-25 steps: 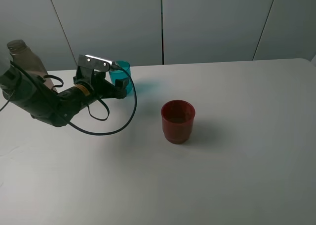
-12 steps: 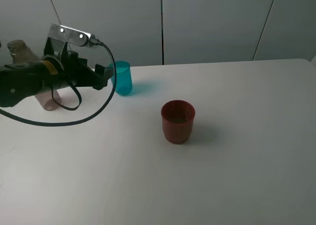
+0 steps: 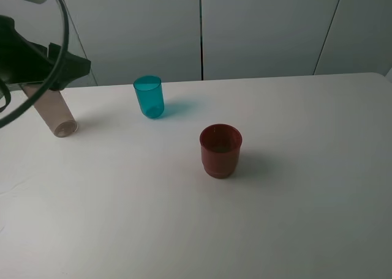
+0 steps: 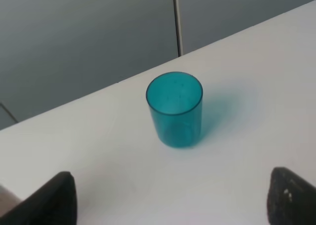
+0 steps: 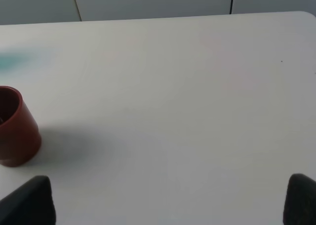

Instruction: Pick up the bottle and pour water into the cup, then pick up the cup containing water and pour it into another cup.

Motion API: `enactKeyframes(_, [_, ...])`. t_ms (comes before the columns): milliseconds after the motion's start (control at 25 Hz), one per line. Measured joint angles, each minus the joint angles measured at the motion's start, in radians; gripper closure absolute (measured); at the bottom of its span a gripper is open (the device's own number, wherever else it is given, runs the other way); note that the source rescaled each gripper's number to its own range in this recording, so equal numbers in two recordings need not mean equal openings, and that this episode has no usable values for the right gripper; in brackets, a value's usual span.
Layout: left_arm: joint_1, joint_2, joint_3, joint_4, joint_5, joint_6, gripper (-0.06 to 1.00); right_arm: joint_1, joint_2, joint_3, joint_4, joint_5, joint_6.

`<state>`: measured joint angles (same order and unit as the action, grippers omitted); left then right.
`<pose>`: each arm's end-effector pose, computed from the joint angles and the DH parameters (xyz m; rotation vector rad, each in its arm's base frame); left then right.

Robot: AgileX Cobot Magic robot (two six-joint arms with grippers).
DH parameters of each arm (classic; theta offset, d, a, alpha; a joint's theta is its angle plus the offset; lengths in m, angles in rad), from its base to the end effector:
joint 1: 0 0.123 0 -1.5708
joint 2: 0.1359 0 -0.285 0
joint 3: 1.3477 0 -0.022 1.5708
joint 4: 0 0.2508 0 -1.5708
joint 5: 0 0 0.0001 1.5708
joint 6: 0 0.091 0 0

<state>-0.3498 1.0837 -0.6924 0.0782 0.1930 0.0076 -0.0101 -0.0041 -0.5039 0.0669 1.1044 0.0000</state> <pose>0.2145 -0.0768 0.2931 0.4369 2.0239 -0.1478 -0.0078 0.0055 0.2750 0.0053 2.0789 0.0743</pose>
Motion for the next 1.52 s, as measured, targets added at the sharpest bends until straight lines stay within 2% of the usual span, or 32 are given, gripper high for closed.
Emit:
enactKeyframes(240, [0.0, -0.238, -0.029, -0.028, 0.395, -0.002, 0.0, 0.0, 0.0, 0.0, 0.0, 0.0, 0.0])
enactKeyframes(320, [0.0, -0.302, -0.046, -0.032, 0.497, -0.002, 0.0, 0.0, 0.0, 0.0, 0.0, 0.0, 0.0])
enactKeyframes(400, [0.0, -0.363, -0.055, -0.045, 0.574, -0.008, 0.0, 0.0, 0.0, 0.0, 0.0, 0.0, -0.006])
enactKeyframes(800, [0.0, -0.655, -0.061, -0.057, 0.826, -0.075, 0.0, 0.0, 0.0, 0.0, 0.0, 0.0, 0.0])
enactKeyframes(1120, [0.0, -0.878, -0.041, -0.016, 0.963, -0.077, 0.0, 0.0, 0.0, 0.0, 0.0, 0.0, 0.0])
enactKeyframes(1320, [0.0, -1.049, 0.047, -0.014, 0.963, -0.094, 0.0, 0.0, 0.0, 0.0, 0.0, 0.0, 0.0])
enactKeyframes(1520, [0.0, -1.079, 0.119, -0.02, 0.944, -0.104, 0.0, 0.0, 0.0, 0.0, 0.0, 0.0, 0.0])
